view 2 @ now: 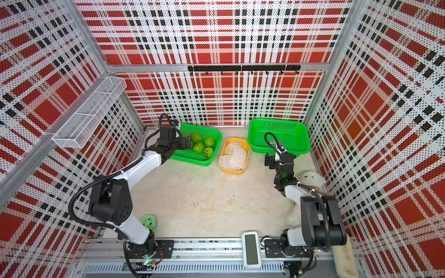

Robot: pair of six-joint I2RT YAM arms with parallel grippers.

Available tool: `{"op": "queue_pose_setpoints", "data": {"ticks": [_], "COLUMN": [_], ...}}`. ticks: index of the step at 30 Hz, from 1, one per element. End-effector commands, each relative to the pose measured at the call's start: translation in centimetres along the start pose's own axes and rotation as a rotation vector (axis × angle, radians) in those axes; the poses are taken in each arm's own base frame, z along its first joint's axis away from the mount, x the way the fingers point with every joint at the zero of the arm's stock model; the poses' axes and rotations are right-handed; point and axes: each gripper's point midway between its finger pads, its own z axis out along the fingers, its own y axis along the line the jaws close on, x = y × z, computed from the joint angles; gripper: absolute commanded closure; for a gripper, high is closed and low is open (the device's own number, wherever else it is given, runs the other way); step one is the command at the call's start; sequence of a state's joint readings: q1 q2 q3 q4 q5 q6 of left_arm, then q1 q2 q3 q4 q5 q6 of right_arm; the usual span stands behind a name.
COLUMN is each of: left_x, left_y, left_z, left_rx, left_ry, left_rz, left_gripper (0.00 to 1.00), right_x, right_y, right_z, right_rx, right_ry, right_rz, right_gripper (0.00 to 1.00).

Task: Sleeve custard apples in foam nets
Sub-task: Pick up the custard apple from the basket.

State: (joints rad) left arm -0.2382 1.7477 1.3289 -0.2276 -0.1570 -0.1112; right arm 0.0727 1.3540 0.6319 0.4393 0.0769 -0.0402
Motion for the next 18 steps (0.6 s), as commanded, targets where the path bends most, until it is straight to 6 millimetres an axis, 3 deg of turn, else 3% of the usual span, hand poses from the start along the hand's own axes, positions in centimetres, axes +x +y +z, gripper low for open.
{"op": "queue_pose_setpoints", "data": {"ticks": [1,4,9,13,18], "left_x": [1.8,1.9,2.6,3.1,3.9], "left_y": [0.1,0.8,0.9,2.1,1.1], "left_z": [1.6,3.8,7.1,8.5,10.8], "left_rx": [-0.018,-0.035,-0.009,-0.077,-0.064], "left_ry": [0.139,0.190,0.248,0.276,0.304], "left_rz": [-0.009,-0.032,-0.110,-0.154,-0.160], "left_gripper": [0.01,0.00,0.10,0.11,0.13], "right_x": [-1.5,-3.7,-6.3,-7.9,-8.0], "right_y": [2.8,5.9,10.1,12.0,12.7], "right_z": [-1.7,-3.5,-7.1,-9.9,-11.7], "right_rx": [-0.129,-0.244,-0.402,-0.486,-0.531], "right_ry": [0.103,0.152,0.179,0.136,0.113], "right_rz": [0.032,0.017,-0.003,0.012,0.034], "right_gripper": [0.00,0.00,0.00,0.00,0.00]}}
